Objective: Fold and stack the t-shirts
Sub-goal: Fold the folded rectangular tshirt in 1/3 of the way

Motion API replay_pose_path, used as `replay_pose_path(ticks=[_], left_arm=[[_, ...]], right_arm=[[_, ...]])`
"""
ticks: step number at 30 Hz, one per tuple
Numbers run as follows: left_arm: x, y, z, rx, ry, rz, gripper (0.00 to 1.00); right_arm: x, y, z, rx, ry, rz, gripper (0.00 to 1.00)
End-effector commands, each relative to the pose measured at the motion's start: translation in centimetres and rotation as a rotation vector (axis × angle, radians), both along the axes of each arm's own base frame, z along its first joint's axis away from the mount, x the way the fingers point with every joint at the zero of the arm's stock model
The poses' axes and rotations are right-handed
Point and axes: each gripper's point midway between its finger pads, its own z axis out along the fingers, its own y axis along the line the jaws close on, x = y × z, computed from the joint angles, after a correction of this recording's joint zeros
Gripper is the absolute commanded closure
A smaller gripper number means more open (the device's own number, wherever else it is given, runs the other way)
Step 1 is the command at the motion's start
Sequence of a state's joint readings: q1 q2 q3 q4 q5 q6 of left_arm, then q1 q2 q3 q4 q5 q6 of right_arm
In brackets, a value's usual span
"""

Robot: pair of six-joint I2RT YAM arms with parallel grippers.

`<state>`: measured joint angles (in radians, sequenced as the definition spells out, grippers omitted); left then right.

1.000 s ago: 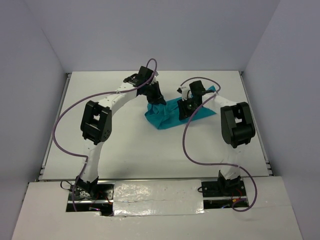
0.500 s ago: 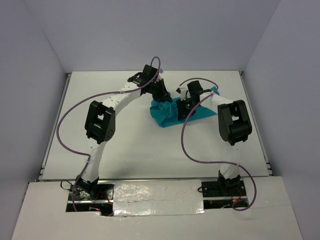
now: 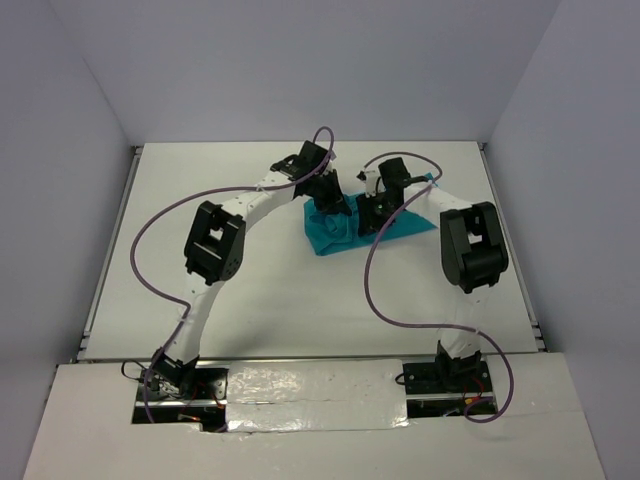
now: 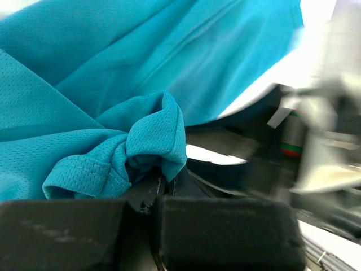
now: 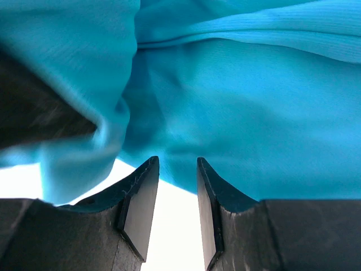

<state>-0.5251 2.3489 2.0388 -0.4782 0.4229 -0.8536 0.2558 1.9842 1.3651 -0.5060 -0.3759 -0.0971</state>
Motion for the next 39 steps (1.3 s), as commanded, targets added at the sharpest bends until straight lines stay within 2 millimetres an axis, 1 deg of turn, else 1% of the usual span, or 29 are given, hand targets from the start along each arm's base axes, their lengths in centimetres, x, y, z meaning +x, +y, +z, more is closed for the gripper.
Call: replay_pose_path(ticks=[1,3,4,5,6,7,9,10,13,16,17,18,19,20,22,23,25,26,27,28,30,31,33,34,35,36,37,38,39], left_arm=[[1.1,-0.6,0.6,-0.017,-0.018,0.028,1.0],[1.3,-0.6,0.0,-0.008,-0.006,0.038,1.0],[1.4,-0.8,0.0,-0.009,-0.006,0.041,1.0],[1.4,-0.9,-0.4,-0.011,0.005,0.046,0.99],[1.5,-1.0,-0.5,-0.013,0.009,0.05,0.99],[1.4,-1.1,-0.7,-0.017,0.017,0.05,0.99],[1.3,-1.3,-1.4,-0.014,0.032,0.056,0.98],[1.3,-1.4,-1.4,-0.011,0.033,0.062,0.98],[1.3,-1.6,-1.9,-0.011,0.043,0.067,0.97],[1.0,-1.9,-2.2,-0.022,0.065,0.06,0.85],[0.8,-2.0,-2.3,-0.023,0.071,0.057,0.75],[0.7,-1.9,-2.4,-0.022,0.077,0.061,0.68],[0.6,-2.0,-2.3,-0.026,0.078,0.064,0.66],[0.6,-2.1,-1.7,-0.037,0.072,0.061,0.64],[1.0,-2.2,-0.1,-0.052,0.043,0.067,0.53],[1.2,-2.4,0.7,-0.062,0.033,0.068,0.45],[1.9,-2.7,3.2,-0.096,-0.006,0.074,0.39],[2.5,-2.9,5.3,-0.124,-0.045,0.077,0.35],[2.8,-3.0,6.4,-0.137,-0.065,0.08,0.31],[2.9,-3.1,7.5,-0.152,-0.083,0.084,0.29],[3.3,-3.0,11.1,-0.197,-0.141,0.086,0.28],[3.3,-2.6,13.2,-0.213,-0.179,0.086,0.28],[3.3,-1.6,14.5,-0.185,-0.23,0.095,0.28],[3.0,-0.4,16.9,-0.185,-0.28,0.104,0.3],[2.6,0.8,15.8,-0.139,-0.265,0.117,0.31],[2.5,2.8,17.6,-0.102,-0.329,0.144,0.33],[2.0,4.3,15.2,-0.047,-0.293,0.159,0.4],[1.7,5.5,14.9,-0.022,-0.293,0.172,0.47],[1.4,6.8,14.3,0.008,-0.295,0.177,0.56]], right_arm=[[1.6,-1.8,5.7,0.006,-0.134,-0.048,0.59],[1.9,-3.3,6.9,0.005,-0.149,-0.069,0.59],[2.0,-3.7,8.2,0.018,-0.17,-0.074,0.58],[2.0,-4.3,8.7,0.017,-0.181,-0.078,0.58],[2.3,-5.5,9.3,0.017,-0.187,-0.101,0.58],[2.2,-6.0,10.3,0.023,-0.208,-0.107,0.58],[2.4,-7.5,11.3,0.019,-0.228,-0.125,0.58],[2.3,-7.7,12.0,0.024,-0.246,-0.125,0.58],[2.0,-8.8,12.6,0.018,-0.263,-0.134,0.58],[1.7,-8.9,12.6,0.028,-0.261,-0.142,0.57],[1.5,-8.9,12.4,0.032,-0.255,-0.142,0.58],[1.5,-8.8,12.4,0.039,-0.255,-0.141,0.58],[1.3,-8.8,12.4,0.041,-0.253,-0.143,0.58],[1.4,-8.7,12.6,0.044,-0.262,-0.143,0.57],[1.2,-8.8,12.6,0.048,-0.259,-0.145,0.57],[1.2,-8.8,12.8,0.05,-0.263,-0.144,0.57],[1.1,-8.7,13.0,0.055,-0.266,-0.142,0.57],[1.0,-8.7,13.1,0.057,-0.266,-0.14,0.57],[0.9,-8.6,13.4,0.064,-0.274,-0.134,0.57],[0.9,-8.5,13.7,0.065,-0.282,-0.124,0.57],[0.7,-8.2,14.1,0.076,-0.29,-0.105,0.57],[0.5,-7.6,14.4,0.098,-0.303,-0.051,0.56],[-0.4,-6.5,14.6,0.131,-0.287,0.036,0.54],[-1.1,-5.3,15.1,0.171,-0.295,0.133,0.54],[-1.5,-4.1,15.2,0.19,-0.296,0.19,0.54],[-1.7,-3.3,15.4,0.192,-0.311,0.236,0.54],[-1.8,-2.2,15.9,0.205,-0.323,0.28,0.54],[-1.8,-1.2,15.8,0.206,-0.324,0.313,0.54],[-2.4,0.9,15.8,0.213,-0.321,0.367,0.54]])
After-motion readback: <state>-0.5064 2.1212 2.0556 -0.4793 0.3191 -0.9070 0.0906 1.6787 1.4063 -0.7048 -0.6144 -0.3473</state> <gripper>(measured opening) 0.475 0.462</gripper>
